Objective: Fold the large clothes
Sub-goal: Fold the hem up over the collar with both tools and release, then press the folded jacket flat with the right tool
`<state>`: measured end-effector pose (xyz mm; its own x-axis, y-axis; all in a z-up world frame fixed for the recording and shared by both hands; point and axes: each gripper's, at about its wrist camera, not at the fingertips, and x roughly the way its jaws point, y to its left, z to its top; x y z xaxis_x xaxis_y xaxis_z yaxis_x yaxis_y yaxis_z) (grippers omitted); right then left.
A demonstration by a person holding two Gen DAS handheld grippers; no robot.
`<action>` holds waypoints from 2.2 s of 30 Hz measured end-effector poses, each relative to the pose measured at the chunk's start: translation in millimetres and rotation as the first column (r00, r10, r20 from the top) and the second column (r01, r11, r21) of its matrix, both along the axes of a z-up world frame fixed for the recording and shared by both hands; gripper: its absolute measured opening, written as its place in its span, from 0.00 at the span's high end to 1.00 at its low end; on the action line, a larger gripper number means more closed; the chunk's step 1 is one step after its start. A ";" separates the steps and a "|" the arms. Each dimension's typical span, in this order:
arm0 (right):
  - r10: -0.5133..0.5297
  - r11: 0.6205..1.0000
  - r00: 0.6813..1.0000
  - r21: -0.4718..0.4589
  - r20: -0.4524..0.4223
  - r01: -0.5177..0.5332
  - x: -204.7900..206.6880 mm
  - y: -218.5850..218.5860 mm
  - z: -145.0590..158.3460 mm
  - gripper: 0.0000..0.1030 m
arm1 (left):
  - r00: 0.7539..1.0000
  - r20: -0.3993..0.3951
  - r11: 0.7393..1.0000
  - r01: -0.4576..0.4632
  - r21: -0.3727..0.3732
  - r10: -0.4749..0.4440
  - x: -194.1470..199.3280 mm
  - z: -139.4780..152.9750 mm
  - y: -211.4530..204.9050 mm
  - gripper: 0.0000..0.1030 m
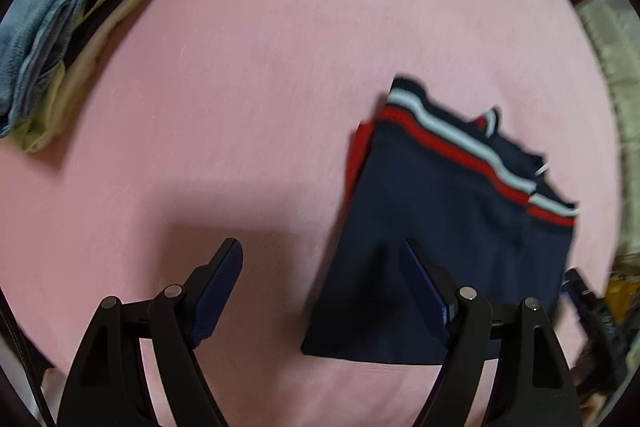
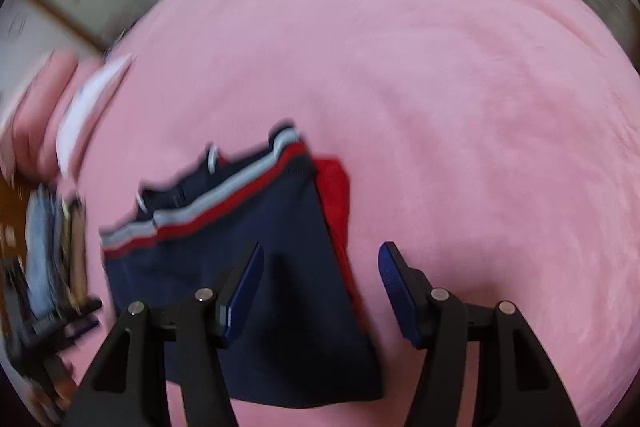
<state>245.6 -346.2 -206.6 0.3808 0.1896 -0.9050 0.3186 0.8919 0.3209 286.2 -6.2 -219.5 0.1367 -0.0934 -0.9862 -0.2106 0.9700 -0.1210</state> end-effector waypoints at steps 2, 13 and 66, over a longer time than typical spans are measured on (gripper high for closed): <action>0.060 0.998 0.997 0.013 0.056 -0.061 1.1 1.2 -3.2 0.42 | 1.000 0.005 1.000 -0.007 0.016 0.007 -2.8 -3.3 -7.6 0.24; 0.111 0.994 0.969 -0.015 0.220 -0.111 5.3 -9.7 -13.8 0.98 | 0.994 0.100 0.999 0.033 0.034 -0.037 0.5 -20.1 -23.9 0.24; 0.308 0.946 0.935 0.045 0.174 -0.320 -46.6 82.6 -24.7 1.00 | 0.924 0.255 0.958 0.282 0.051 -0.285 -65.2 -39.1 -83.3 0.91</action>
<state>199.0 -263.6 -231.3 0.4322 0.3850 -0.8155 -0.0353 0.9108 0.4113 221.1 -89.4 -258.6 0.3552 -0.1528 -0.9222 0.1099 0.9865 -0.1211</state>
